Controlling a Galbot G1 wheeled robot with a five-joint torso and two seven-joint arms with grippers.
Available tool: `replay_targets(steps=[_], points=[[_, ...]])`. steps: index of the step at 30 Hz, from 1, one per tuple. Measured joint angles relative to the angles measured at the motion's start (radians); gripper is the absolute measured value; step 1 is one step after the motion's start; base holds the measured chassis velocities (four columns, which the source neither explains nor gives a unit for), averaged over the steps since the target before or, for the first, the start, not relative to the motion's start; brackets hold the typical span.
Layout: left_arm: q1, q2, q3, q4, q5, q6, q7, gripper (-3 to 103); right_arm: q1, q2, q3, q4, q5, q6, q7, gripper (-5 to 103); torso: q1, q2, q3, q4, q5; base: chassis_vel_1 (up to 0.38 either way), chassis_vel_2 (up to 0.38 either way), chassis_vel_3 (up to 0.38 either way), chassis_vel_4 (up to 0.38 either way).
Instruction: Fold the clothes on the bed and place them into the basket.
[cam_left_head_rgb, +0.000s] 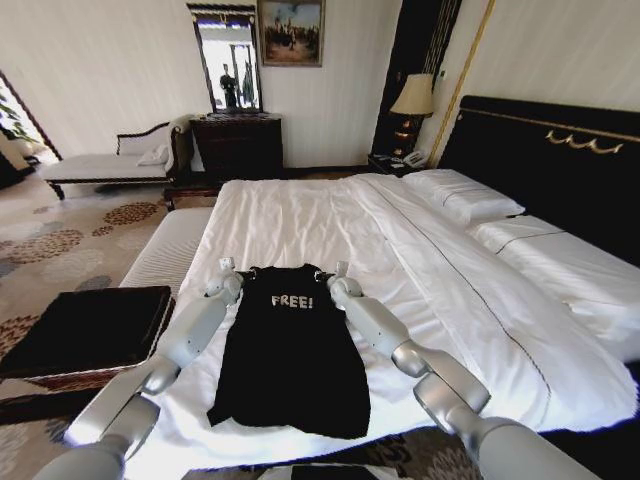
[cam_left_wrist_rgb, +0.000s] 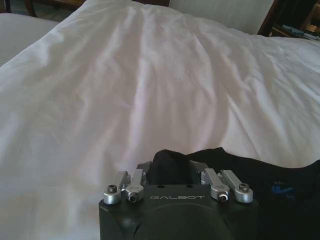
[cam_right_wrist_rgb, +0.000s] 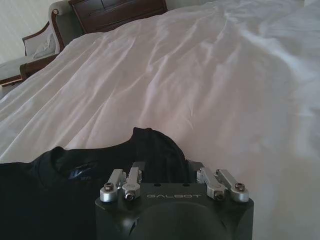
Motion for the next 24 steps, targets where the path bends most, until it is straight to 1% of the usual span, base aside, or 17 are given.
replay_targets(steps=[1,3,5,6,7,8,10,11,12,13,14,15,17,18,21,23,24], points=[[0.000,0.000,0.000,0.000,0.000,0.000,0.000,43,0.000,0.000,0.000,0.000,0.000,0.000,0.000,43,0.000,0.000,0.000,0.0000,0.0000,0.000,0.000,0.000,0.000],[0.027,0.019,-0.006,-0.045,-0.001,-0.006,-0.006,55,-0.014,-0.018,-0.002,0.037,0.003,0.001,0.004,54,0.000,0.000,0.000,-0.0001,-0.0003,0.000,0.000,0.000,0.000],[0.053,0.034,-0.013,-0.087,0.003,-0.014,-0.011,55,-0.023,-0.031,-0.003,0.061,0.003,0.003,0.008,54,0.000,0.000,0.000,0.0002,-0.0003,0.000,0.000,0.000,0.000],[0.086,0.053,-0.023,-0.139,0.012,-0.028,-0.016,60,-0.037,-0.051,-0.003,0.096,0.002,0.008,0.014,65,0.000,0.000,0.000,-0.0001,0.0000,0.000,0.000,0.000,0.000],[0.118,0.071,-0.035,-0.183,0.029,-0.042,-0.019,66,-0.048,-0.068,-0.003,0.126,-0.001,0.012,0.019,65,0.000,0.000,0.000,-0.0004,-0.0003,0.000,0.000,0.000,0.000],[0.163,0.092,-0.055,-0.245,0.050,-0.055,-0.019,72,-0.068,-0.096,-0.002,0.177,-0.003,0.015,0.022,76,0.000,0.000,0.000,0.0000,-0.0003,0.000,0.000,0.000,0.000],[0.178,0.100,-0.065,-0.266,0.055,-0.058,-0.017,77,-0.073,-0.103,-0.001,0.190,-0.003,0.015,0.023,76,0.000,0.000,0.000,-0.0002,-0.0001,0.000,0.000,0.000,0.000],[0.223,0.121,-0.094,-0.321,0.068,-0.066,-0.013,77,-0.091,-0.134,0.004,0.239,-0.004,0.016,0.025,81,0.000,0.000,0.000,0.0000,-0.0001,0.000,0.000,0.000,0.000],[0.301,0.155,-0.145,-0.399,0.082,-0.074,-0.005,88,-0.127,-0.196,0.020,0.321,-0.005,0.015,0.026,86,0.000,0.000,0.000,0.0000,0.0000,0.000,0.000,0.000,0.000],[0.358,0.175,-0.179,-0.449,0.091,-0.076,0.004,88,-0.151,-0.232,0.036,0.370,-0.002,0.011,0.027,91,0.000,0.000,0.000,0.0004,-0.0001,0.000,0.000,0.000,0.000],[0.358,0.175,-0.179,-0.449,0.091,-0.076,0.004,88,-0.151,-0.232,0.036,0.370,-0.002,0.011,0.027,91,0.000,0.000,0.000,0.0004,-0.0001,0.000,0.000,0.000,0.000],[0.453,0.204,-0.248,-0.528,0.106,-0.082,0.018,93,-0.194,-0.299,0.066,0.447,0.011,0.003,0.032,96,0.000,0.000,0.000,0.0004,-0.0006,0.000,0.000,0.000,0.000],[0.566,0.219,-0.340,-0.622,0.120,-0.092,0.033,97,-0.251,-0.352,0.110,0.530,0.024,-0.004,0.036,99,0.000,0.000,0.000,-0.0006,0.0004,0.000,0.000,0.000,0.000],[0.566,0.219,-0.340,-0.622,0.120,-0.092,0.033,97,-0.251,-0.352,0.110,0.530,0.024,-0.004,0.036,99,0.000,0.000,0.000,-0.0006,0.0004,0.000,0.000,0.000,0.000],[0.765,0.204,-0.496,-0.763,0.147,-0.112,0.071,100,-0.379,-0.412,0.208,0.676,0.043,-0.016,0.037,100,0.000,0.000,0.000,-0.0002,0.0002,0.000,0.000,0.000,0.000],[0.790,0.201,-0.513,-0.775,0.148,-0.114,0.077,100,-0.401,-0.416,0.223,0.698,0.045,-0.018,0.037,100,0.000,0.000,0.000,-0.0002,0.0002,0.000,0.000,0.000,0.000],[0.893,0.185,-0.578,-0.821,0.151,-0.123,0.104,100,-0.483,-0.432,0.278,0.770,0.049,-0.024,0.034,100,0.000,0.000,0.000,-0.0001,0.0000,0.000,0.000,0.000,0.000]])
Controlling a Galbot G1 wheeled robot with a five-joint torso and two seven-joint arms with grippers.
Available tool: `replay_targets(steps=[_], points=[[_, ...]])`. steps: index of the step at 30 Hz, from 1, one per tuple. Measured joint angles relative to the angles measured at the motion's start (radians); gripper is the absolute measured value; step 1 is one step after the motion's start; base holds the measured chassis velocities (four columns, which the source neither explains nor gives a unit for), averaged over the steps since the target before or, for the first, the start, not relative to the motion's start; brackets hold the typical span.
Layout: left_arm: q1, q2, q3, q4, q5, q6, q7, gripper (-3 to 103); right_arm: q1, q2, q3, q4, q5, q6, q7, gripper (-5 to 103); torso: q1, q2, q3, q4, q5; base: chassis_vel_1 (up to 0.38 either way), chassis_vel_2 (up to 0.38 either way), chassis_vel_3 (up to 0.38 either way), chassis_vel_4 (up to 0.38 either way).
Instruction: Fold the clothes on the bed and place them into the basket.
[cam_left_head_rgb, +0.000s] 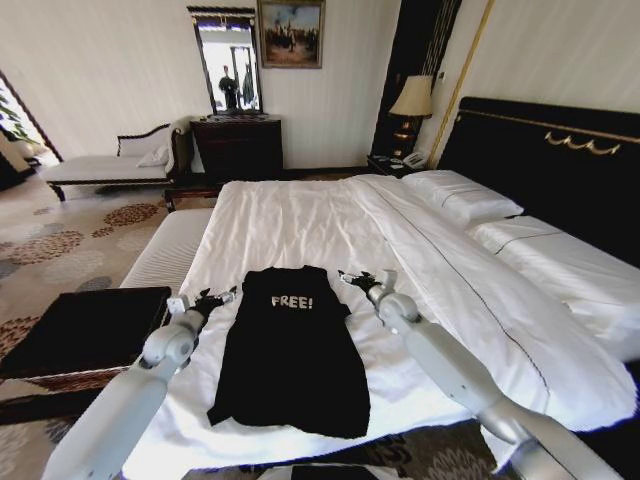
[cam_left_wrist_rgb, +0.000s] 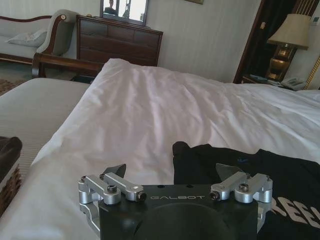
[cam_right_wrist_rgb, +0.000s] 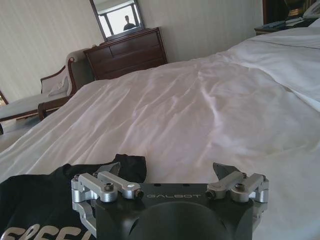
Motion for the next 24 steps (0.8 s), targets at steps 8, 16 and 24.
replay_targets(steps=[8,16,24], points=[[0.313,-0.101,-0.236,-0.106,0.047,-0.065,0.112,100,-0.362,-0.031,0.264,0.230,-0.017,-0.008,-0.065,100,0.000,0.000,0.000,-0.0006,0.0000,0.000,0.000,0.000,0.000],[0.487,-0.207,-0.275,-0.190,0.072,-0.094,0.140,100,-0.690,0.012,0.419,0.400,-0.050,-0.009,-0.130,100,0.000,0.000,0.000,-0.0010,-0.0004,0.000,0.000,0.000,0.000],[0.539,-0.208,-0.263,-0.190,0.085,-0.120,0.147,100,-0.834,0.071,0.422,0.458,-0.025,-0.020,-0.135,100,0.000,0.000,0.000,-0.0001,-0.0001,0.000,0.000,0.000,0.000]])
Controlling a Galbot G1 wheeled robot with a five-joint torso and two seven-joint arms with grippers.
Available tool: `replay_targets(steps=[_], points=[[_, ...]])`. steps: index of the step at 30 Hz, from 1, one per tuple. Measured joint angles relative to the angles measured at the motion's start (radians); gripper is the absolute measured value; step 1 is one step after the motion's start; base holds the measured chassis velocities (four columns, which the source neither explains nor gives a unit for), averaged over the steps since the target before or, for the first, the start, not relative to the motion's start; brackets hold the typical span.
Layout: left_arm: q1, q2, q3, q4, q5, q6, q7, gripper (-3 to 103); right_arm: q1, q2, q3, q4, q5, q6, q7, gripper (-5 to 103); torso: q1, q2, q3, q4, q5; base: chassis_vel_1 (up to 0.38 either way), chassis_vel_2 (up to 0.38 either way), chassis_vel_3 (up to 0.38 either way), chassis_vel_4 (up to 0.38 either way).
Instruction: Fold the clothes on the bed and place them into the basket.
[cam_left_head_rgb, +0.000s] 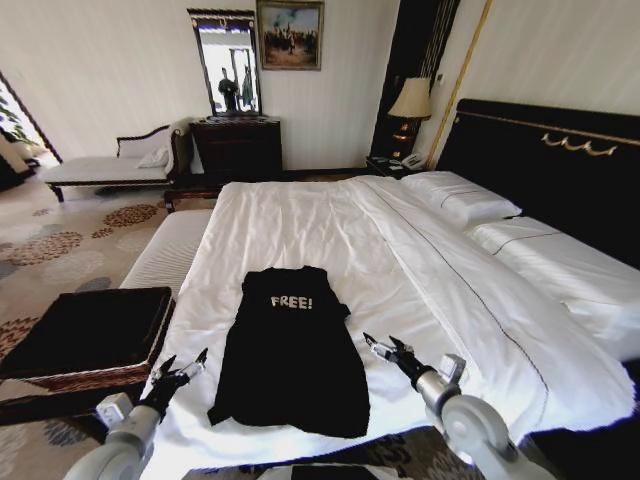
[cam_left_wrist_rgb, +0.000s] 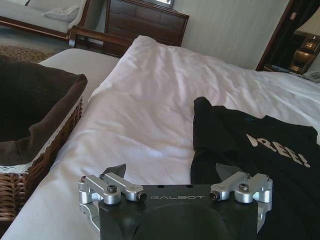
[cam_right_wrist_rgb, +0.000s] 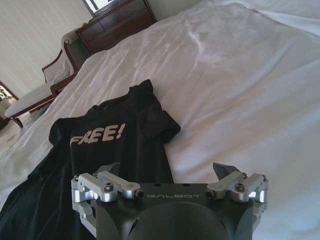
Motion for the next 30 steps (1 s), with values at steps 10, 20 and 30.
replay_targets(steps=[10,20,30], points=[[-0.005,-0.006,0.045,-0.022,0.015,-0.006,-0.007,100,-0.150,-0.097,0.012,0.045,0.163,-0.066,-0.008,100,0.000,0.000,0.000,0.0001,-0.0002,0.000,0.000,0.000,0.000],[-0.020,-0.005,0.063,-0.007,0.000,0.002,-0.015,100,-0.215,-0.153,-0.017,-0.024,0.206,-0.112,-0.054,100,0.000,0.000,0.000,0.0001,0.0000,0.000,0.000,0.000,0.000],[-0.034,-0.009,0.072,-0.005,0.002,0.012,-0.022,100,-0.189,-0.145,-0.040,-0.056,0.298,-0.178,-0.077,100,0.000,0.000,0.000,0.0001,-0.0002,0.000,0.000,0.000,0.000]])
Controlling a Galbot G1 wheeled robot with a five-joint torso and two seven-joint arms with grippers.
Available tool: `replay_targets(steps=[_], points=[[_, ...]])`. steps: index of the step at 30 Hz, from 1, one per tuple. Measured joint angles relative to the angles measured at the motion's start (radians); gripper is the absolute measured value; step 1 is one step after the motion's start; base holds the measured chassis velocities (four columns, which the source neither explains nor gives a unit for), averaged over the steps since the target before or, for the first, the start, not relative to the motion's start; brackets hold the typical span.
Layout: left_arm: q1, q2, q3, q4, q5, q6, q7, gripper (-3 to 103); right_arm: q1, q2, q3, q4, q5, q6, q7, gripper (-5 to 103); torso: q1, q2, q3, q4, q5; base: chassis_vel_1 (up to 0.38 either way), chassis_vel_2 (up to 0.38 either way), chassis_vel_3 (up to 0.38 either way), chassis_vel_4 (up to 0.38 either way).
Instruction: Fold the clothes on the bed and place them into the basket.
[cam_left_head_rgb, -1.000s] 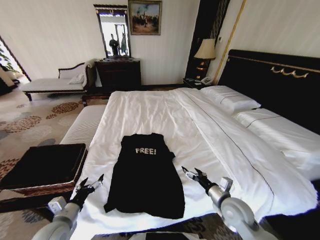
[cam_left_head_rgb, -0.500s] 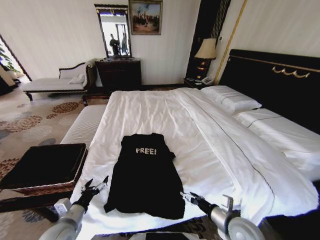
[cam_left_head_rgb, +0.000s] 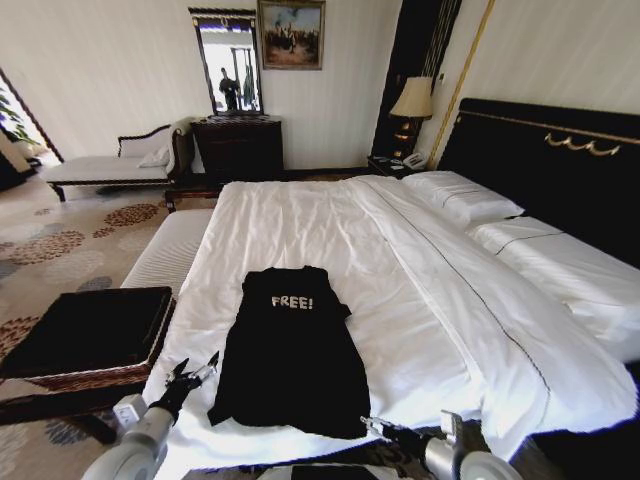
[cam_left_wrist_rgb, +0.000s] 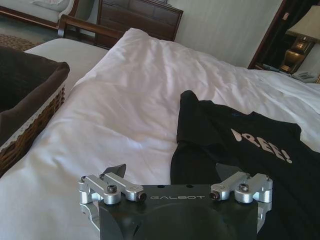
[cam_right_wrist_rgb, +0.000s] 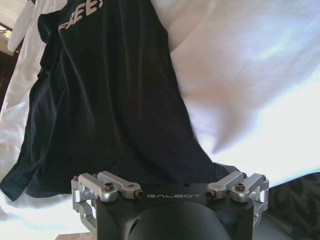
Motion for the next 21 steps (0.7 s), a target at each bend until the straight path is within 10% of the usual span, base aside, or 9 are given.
replay_targets(steps=[9,21], points=[[0.014,-0.018,-0.010,-0.026,-0.025,0.020,-0.010,100,0.044,0.022,-0.036,-0.038,0.003,-0.007,-0.005,95,0.000,0.000,0.000,0.0000,0.0001,0.000,0.000,0.000,0.000],[0.093,-0.013,-0.018,-0.053,-0.019,0.016,0.004,100,0.066,0.054,-0.076,-0.057,-0.018,-0.003,-0.003,46,0.000,0.000,0.000,0.0000,0.0000,0.000,0.000,0.000,0.000]])
